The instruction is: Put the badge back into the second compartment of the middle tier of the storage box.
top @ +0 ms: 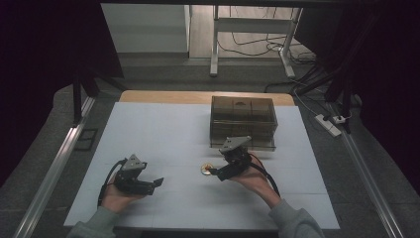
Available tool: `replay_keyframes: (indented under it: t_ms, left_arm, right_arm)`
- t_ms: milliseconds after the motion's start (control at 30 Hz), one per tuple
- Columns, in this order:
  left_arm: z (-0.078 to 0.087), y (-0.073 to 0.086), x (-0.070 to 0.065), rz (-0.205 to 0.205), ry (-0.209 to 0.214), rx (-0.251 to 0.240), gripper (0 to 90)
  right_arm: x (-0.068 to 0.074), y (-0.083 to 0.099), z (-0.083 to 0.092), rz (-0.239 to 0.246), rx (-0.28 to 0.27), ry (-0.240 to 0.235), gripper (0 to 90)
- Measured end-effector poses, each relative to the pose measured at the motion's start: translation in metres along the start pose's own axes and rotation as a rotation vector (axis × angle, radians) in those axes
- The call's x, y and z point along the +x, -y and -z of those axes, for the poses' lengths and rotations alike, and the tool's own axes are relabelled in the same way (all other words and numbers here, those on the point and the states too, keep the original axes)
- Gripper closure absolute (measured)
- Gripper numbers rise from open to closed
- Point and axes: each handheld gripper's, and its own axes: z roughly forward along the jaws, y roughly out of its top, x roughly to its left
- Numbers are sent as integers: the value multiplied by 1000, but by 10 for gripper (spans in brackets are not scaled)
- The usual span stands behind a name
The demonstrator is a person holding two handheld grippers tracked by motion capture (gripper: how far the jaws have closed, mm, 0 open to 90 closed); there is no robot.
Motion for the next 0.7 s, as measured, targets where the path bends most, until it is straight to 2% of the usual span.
replay_keyframes:
  t_ms: [700]
  left_arm:
    - [0, 0, 0, -6, 3, 7, 121]
  right_arm:
    - [3, -4, -20, 28, 71, -23, 157]
